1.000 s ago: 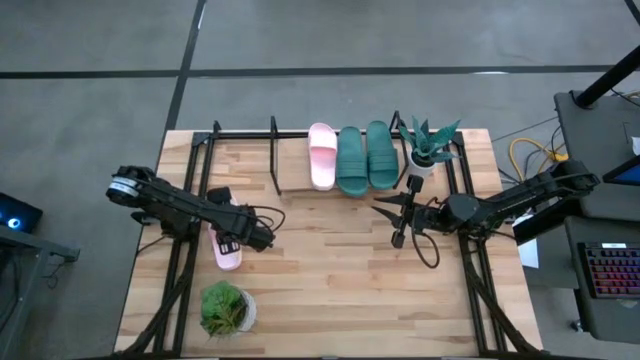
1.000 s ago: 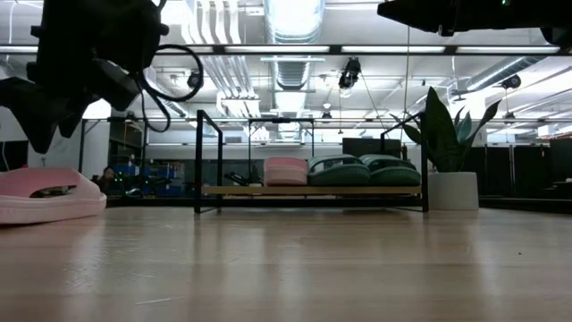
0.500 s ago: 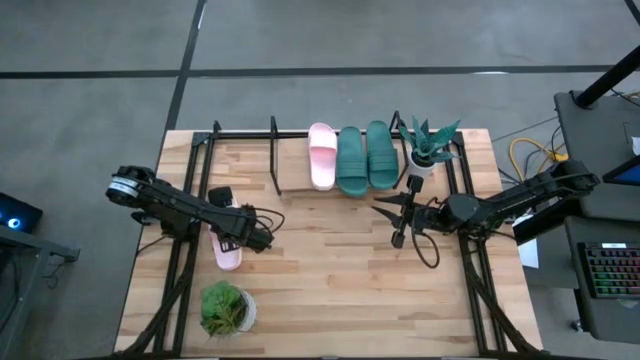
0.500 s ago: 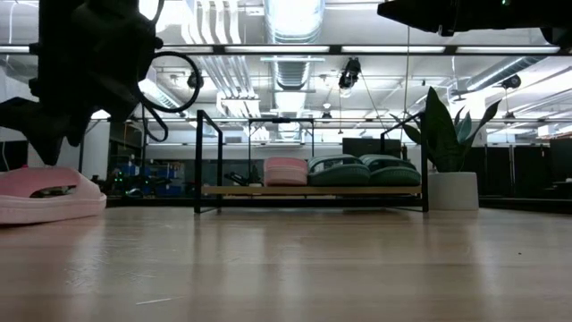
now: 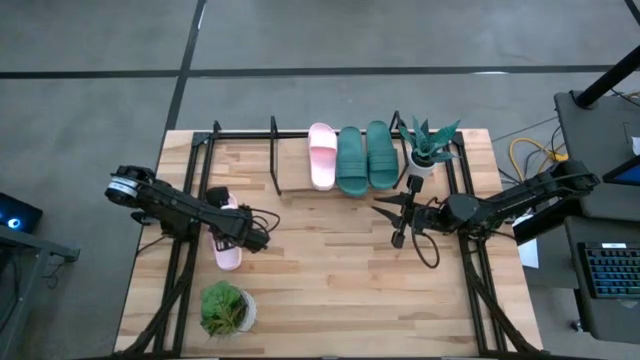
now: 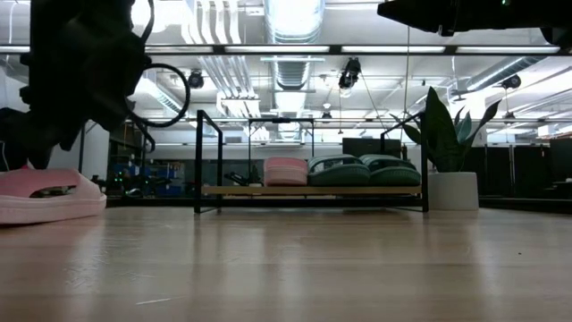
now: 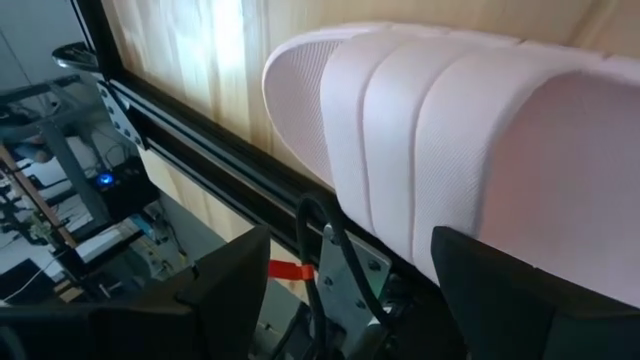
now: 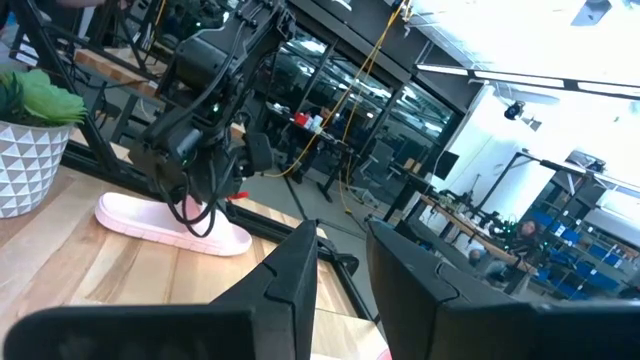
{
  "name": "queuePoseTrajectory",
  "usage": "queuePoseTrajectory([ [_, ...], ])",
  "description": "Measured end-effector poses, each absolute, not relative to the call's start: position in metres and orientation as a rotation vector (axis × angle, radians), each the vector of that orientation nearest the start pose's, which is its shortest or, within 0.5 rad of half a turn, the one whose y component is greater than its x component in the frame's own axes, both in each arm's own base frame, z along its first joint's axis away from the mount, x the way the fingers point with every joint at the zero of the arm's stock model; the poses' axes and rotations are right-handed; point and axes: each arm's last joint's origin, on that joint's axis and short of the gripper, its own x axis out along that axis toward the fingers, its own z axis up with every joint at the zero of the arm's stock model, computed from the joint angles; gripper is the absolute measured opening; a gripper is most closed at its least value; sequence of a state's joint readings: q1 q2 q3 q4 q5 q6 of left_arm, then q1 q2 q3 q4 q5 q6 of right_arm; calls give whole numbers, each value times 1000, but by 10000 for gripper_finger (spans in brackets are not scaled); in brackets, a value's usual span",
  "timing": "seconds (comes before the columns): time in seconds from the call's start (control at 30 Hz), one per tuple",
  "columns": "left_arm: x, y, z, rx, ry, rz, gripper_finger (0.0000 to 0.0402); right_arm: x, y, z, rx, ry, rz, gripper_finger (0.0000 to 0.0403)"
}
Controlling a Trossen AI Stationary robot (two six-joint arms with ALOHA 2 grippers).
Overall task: Pick and place slides into the shelf
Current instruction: Put the pink slide on the shelf
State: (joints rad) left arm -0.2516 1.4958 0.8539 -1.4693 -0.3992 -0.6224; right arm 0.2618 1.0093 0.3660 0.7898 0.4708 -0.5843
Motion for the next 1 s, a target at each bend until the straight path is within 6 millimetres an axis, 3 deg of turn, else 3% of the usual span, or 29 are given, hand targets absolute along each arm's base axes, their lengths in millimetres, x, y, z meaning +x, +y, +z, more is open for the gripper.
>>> queuePoseTrajectory([
  [0.4, 176, -34, 199, 229, 1769, 663, 262, 200, 40, 242, -529, -72, -242, 82],
  [0.77, 173, -41, 221, 7, 1471, 530, 262, 201, 40, 242, -529, -71, -242, 82],
  [1.0, 169, -42, 210, 78, 1506, 550, 262, 201, 40, 242, -529, -71, -242, 82],
])
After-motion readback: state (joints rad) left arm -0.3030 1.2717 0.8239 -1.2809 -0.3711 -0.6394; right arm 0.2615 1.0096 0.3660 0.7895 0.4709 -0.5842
